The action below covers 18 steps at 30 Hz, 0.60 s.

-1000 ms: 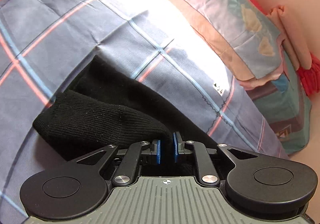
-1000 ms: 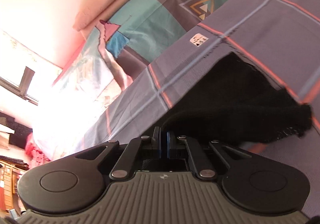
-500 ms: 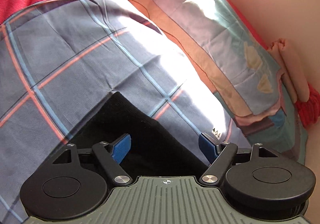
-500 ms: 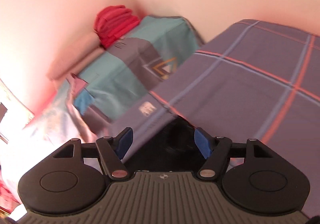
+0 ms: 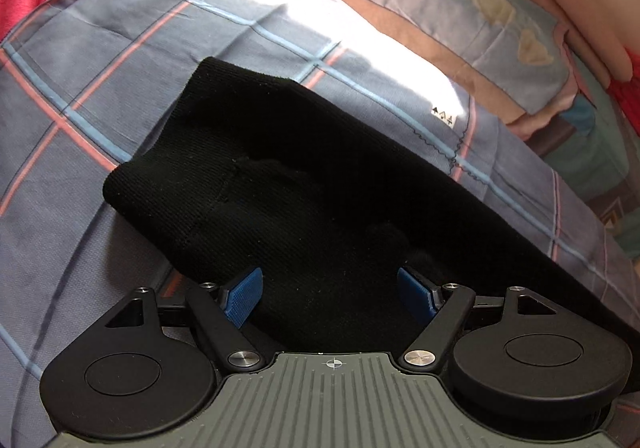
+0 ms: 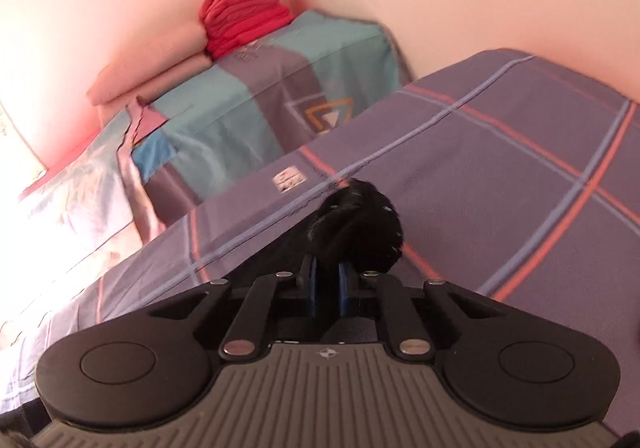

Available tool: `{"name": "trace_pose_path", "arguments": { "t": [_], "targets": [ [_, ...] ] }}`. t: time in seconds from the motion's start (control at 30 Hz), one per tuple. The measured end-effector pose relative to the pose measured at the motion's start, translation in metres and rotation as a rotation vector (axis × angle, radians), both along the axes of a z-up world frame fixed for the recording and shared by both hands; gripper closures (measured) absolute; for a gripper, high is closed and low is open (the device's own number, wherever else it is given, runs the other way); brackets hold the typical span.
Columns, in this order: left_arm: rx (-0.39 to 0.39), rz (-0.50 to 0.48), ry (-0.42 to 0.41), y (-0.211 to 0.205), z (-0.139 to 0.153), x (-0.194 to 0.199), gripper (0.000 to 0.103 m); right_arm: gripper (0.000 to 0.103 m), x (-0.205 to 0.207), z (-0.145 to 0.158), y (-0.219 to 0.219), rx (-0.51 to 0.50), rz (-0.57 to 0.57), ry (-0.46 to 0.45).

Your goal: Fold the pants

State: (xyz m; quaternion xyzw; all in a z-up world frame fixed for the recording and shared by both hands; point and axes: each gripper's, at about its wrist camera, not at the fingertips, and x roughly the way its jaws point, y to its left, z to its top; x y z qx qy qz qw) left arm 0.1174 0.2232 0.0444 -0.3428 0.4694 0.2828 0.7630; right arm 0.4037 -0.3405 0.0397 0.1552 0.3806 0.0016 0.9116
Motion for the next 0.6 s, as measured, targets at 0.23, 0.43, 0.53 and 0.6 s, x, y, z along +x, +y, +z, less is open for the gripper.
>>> {"name": "trace_pose_path", "arguments": {
  "t": [0.23, 0.43, 0.53, 0.6],
  "targets": [
    [0.045, -0.034, 0.077, -0.013, -0.002, -0.004, 0.000, 0.051, -0.023, 0.012, -0.012, -0.125, -0.126, -0.113],
    [0.018, -0.030, 0.109, -0.018, -0.019, -0.011, 0.000, 0.051, -0.054, 0.024, 0.105, -0.079, 0.497, -0.158],
    [-0.008, -0.030, 0.101, -0.018, -0.029, -0.016, 0.000, 0.046, -0.074, 0.025, 0.178, -0.014, 0.824, -0.134],
    [-0.009, -0.056, 0.088, -0.020, -0.027, -0.021, 0.000, 0.035, -0.088, 0.026, 0.230, -0.053, 1.013, -0.126]
  ]
}}
